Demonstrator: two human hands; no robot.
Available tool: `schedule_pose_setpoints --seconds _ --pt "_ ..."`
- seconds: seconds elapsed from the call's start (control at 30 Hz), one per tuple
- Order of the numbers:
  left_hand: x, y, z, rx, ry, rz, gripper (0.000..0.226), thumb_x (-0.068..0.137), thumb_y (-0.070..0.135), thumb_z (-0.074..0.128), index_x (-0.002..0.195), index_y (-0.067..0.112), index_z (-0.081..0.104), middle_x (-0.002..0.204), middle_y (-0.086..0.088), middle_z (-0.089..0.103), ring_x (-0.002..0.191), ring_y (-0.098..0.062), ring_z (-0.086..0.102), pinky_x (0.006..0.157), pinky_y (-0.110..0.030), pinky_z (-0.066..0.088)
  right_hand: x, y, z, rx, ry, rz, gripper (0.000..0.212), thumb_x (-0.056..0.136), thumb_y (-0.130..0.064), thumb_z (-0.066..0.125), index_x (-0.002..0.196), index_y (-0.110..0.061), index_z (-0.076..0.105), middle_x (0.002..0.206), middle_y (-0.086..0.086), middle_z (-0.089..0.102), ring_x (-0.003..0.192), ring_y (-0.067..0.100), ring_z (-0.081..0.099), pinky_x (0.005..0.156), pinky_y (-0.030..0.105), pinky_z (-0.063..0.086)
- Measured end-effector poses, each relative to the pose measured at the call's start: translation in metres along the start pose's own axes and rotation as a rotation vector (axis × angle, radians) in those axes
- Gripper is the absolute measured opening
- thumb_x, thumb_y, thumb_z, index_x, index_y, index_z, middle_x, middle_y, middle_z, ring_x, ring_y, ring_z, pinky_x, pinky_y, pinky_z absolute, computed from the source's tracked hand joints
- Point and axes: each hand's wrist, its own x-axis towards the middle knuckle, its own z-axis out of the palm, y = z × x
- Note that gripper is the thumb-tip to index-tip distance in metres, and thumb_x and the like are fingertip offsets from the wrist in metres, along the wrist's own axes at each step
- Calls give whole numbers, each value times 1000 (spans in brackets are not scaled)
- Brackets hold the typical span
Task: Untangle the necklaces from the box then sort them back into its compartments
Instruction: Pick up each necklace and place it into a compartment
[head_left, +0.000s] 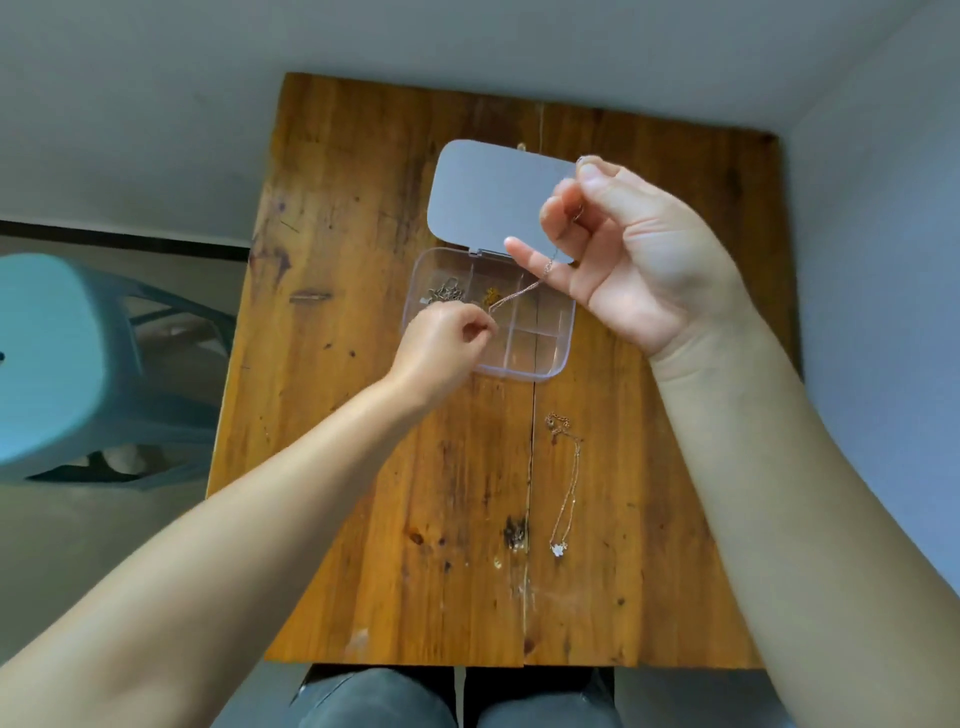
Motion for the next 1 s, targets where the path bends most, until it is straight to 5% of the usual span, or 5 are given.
schedule_pose_setpoints --seconds 0.13,0.37,0.57,0.77,1.0 --pt "7 -17 1 350 -143 130 18 89 17 52 89 18 69 91 1 67 97 -27 50 73 -35 31 20 33 -4 -90 134 76 16 97 -7 48 83 -15 54 67 -1 66 74 14 68 97 49 46" --pt "0 -30 3 377 -76 161 16 90 17 52 95 13 67 94 -9 62 95 -31 48 74 -37 32 36 91 -33 -556 296 155 11 93 -7 55 89 -14 62 94 8 68 98 19 66 100 40 47" --pt "-12 -34 1 353 -63 176 17 91 18 53 99 13 67 99 -9 63 98 -29 49 78 -39 36 41 111 -53 -1172 292 76 22 94 -13 52 107 -13 70 114 5 67 105 17 60 88 27 47" --pt "-51 -18 15 343 -15 287 16 84 7 58 98 5 64 100 -14 62 95 -34 53 81 -43 40 12 72 -94 -1215 323 -95 20 93 -9 50 94 -20 67 91 -1 69 81 10 66 62 18 50" --pt "-143 -2 96 285 -402 138 20 92 36 49 94 20 59 93 4 63 94 -19 55 91 -36 38 -43 126 -164 -1595 296 153 20 93 -21 55 109 -14 64 108 6 65 89 21 61 75 33 52"
